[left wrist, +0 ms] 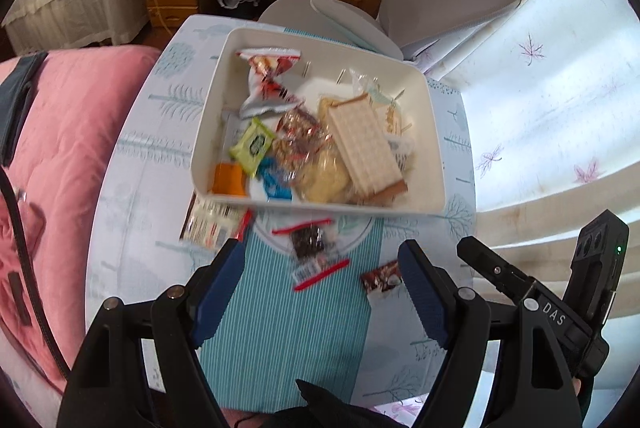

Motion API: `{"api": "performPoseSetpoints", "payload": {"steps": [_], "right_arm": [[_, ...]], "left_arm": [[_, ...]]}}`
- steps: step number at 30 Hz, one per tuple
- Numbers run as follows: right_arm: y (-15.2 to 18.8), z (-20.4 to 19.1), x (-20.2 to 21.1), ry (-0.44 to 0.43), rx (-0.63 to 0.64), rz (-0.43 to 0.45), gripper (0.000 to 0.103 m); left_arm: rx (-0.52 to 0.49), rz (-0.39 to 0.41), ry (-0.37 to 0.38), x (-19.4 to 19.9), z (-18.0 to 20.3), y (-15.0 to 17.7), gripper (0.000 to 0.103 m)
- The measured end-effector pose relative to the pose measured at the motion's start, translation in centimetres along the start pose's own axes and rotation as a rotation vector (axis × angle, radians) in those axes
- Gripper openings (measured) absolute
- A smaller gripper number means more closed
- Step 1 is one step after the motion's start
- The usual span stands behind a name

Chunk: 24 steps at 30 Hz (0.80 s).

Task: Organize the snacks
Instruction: 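Move the left tool to the Lipo biscuit packet while the right moves to the chocolate bag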

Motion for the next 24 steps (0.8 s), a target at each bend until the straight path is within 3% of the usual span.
{"api": "performPoseSetpoints", "payload": {"steps": [9, 24], "right_arm": [[3.1, -0.2, 0.5, 0.025, -0.024, -0.012, 0.073], [11.3, -3.8, -1.0, 0.117, -0.259, 0.139, 0.080]], "left_arm": [[-0.034, 0.008, 0.005, 1.5, -2.3, 3.0, 0.078], [-0.251, -0.011, 0.034, 2.8, -11.0, 4.3, 0.078]]}}
Point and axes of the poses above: each gripper's, at about its wrist camera, not at the fingertips, and x roughly against the way its jaws point, z to its right, y to its underside, the point moved 2 cm from there along -x, roughly the way its jaws point, and after that the axes turned 6 degrees about -y, right-handed, at the moved point
